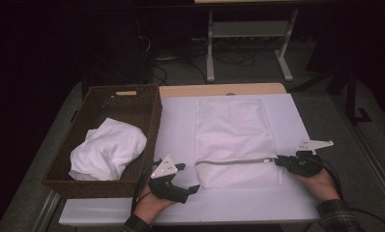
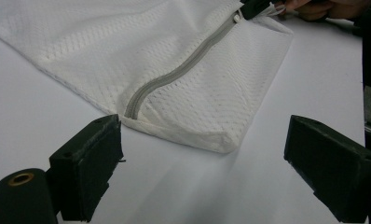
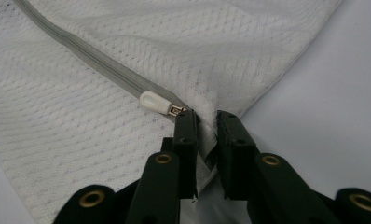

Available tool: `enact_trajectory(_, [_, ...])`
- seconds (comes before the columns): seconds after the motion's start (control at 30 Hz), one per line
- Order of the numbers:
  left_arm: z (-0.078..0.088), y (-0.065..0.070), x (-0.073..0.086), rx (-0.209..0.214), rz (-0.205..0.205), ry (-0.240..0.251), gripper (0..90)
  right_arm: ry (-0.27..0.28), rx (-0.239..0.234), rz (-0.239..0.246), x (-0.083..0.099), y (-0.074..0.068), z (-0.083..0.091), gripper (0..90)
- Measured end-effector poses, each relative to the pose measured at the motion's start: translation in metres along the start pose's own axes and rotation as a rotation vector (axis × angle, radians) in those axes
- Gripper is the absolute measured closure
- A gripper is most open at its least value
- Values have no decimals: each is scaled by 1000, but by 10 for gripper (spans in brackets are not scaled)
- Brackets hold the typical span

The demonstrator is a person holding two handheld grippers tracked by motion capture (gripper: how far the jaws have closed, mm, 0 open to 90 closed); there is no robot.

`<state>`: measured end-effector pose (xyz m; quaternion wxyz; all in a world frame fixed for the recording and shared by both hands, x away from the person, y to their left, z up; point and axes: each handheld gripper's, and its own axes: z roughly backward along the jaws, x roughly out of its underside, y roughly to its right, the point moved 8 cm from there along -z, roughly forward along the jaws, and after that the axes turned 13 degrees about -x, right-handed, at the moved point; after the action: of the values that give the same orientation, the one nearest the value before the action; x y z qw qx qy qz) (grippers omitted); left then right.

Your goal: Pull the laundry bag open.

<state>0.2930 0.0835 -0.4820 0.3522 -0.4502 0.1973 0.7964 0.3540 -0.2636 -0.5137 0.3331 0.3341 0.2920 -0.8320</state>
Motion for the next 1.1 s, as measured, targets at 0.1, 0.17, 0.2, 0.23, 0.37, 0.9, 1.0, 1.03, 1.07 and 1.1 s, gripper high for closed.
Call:
enact_trajectory(0.1, [0,0,0,-1,-1,1,105,-1,-14,-2,0,-1,0,829])
enact_trajectory(0.17, [0,0,-1,-1,0,4,105,-2,-17,-7,0,-1,0,838])
enact_trajectory(0.2, [0,1,-1,1,3,1,105,-2,-18,-7,0,-1,0,839])
enact_trajectory(0.23, [-1,0,-1,4,5,-3,105,0,-20,-8,0,-1,0,840])
enact_trajectory(0.37, [0,0,-5,14,16,5,105,10,-24,-12,-1,-1,1,840])
enact_trajectory(0.9, [-12,3,-24,37,10,9,106,51,-42,-4,-8,-5,4,839])
enact_trajectory(1.0, [-16,5,-27,50,9,4,105,55,-43,0,-9,-6,5,839])
enact_trajectory(1.03, [-16,5,-28,53,7,5,106,57,-44,2,-10,-6,5,839])
enact_trajectory(1.07, [-18,5,-29,57,11,6,106,57,-43,3,-10,-7,6,839])
enact_trajectory(1.1, [-18,5,-30,59,13,9,106,57,-45,6,-11,-7,6,839])
